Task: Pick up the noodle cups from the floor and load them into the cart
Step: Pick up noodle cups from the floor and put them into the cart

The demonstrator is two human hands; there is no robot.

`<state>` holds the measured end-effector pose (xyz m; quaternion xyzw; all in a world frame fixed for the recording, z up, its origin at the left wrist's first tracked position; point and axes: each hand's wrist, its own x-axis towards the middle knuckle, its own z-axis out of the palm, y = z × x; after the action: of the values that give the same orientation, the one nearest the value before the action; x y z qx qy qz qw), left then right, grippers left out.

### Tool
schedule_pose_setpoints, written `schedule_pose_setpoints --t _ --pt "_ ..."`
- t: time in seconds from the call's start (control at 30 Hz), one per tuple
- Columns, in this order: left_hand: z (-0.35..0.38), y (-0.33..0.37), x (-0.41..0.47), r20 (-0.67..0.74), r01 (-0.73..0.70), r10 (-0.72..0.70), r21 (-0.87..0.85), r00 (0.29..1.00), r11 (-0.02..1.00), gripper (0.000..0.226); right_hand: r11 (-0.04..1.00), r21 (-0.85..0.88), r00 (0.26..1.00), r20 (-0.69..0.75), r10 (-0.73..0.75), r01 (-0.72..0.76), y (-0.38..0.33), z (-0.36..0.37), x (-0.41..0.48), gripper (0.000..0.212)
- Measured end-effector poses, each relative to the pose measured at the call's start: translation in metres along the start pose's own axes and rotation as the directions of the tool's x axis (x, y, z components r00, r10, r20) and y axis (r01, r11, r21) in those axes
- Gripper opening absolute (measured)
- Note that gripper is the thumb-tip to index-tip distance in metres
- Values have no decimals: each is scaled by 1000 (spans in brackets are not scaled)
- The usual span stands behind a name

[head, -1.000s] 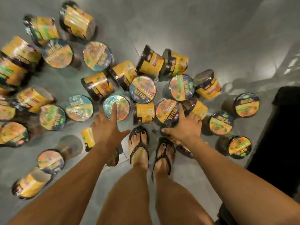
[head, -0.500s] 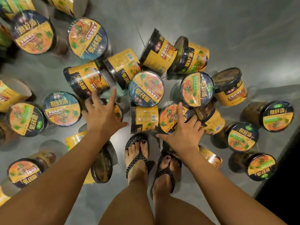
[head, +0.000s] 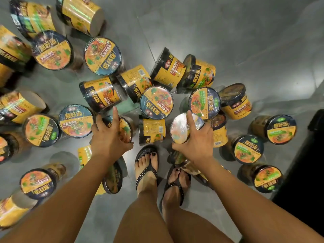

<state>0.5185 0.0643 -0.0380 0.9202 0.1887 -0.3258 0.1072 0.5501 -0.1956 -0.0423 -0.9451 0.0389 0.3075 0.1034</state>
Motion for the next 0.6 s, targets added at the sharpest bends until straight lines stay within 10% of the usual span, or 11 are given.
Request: schedule_pose_setpoints --t 0.6 --pt "-188 14 -314 -273 -27 -43 -247 961 969 103 955 -99 957 111 -269 280 -72 -260 -227 114"
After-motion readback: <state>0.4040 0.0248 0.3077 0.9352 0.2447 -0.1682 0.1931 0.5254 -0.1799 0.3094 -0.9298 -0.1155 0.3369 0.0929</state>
